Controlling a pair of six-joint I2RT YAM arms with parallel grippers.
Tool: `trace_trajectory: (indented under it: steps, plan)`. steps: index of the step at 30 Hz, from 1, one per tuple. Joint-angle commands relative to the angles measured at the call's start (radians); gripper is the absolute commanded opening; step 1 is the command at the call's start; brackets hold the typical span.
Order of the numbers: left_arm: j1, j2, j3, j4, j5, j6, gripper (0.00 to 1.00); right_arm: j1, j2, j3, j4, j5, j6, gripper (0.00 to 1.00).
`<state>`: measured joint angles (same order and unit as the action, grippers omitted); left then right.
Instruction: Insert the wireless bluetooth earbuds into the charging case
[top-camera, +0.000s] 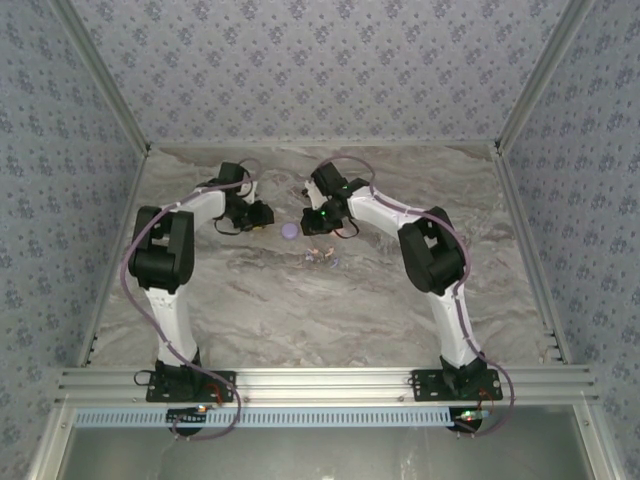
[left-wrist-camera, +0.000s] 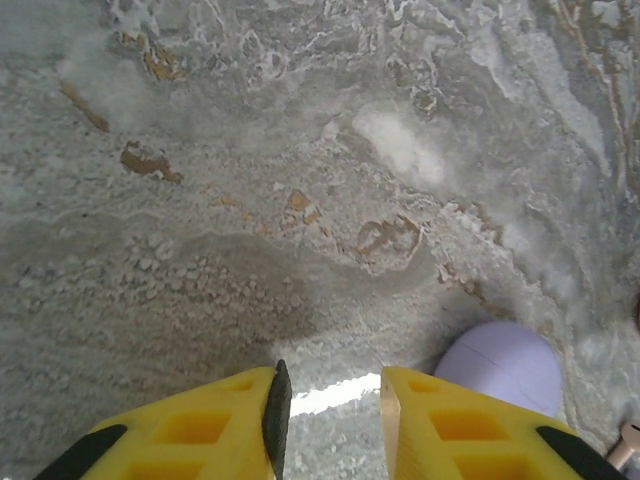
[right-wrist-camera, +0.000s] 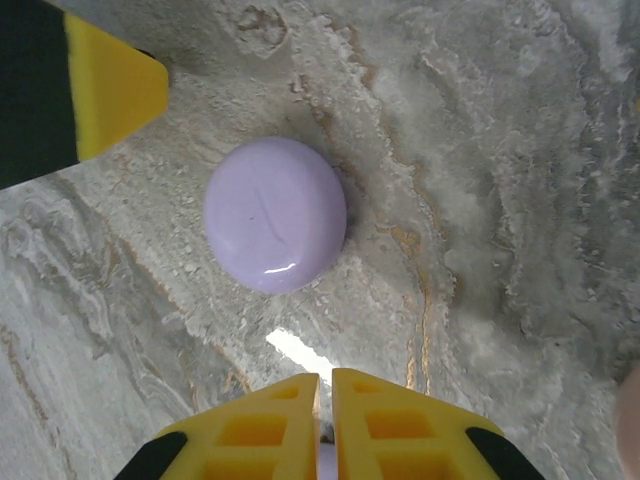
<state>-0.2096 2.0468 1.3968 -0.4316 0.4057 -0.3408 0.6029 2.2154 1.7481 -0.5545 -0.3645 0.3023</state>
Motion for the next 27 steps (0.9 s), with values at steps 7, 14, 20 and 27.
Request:
trace_trajectory:
  steps: [7, 14, 20, 27]
  plan:
    - [-0.032, 0.041, 0.052, -0.030, 0.027, 0.017, 0.27, 0.006, 0.102, 0.102, -0.073, -0.025, 0.044, 0.11]
    - [-0.045, 0.052, 0.056, -0.059, 0.017, 0.025, 0.27, 0.008, 0.147, 0.153, -0.098, -0.030, 0.042, 0.12]
    - [-0.065, 0.039, 0.036, -0.079, 0.018, 0.042, 0.27, 0.007, 0.176, 0.193, -0.117, -0.025, 0.039, 0.12]
    - [-0.080, 0.013, 0.001, -0.084, 0.019, 0.048, 0.27, 0.006, 0.204, 0.239, -0.134, -0.022, 0.040, 0.12]
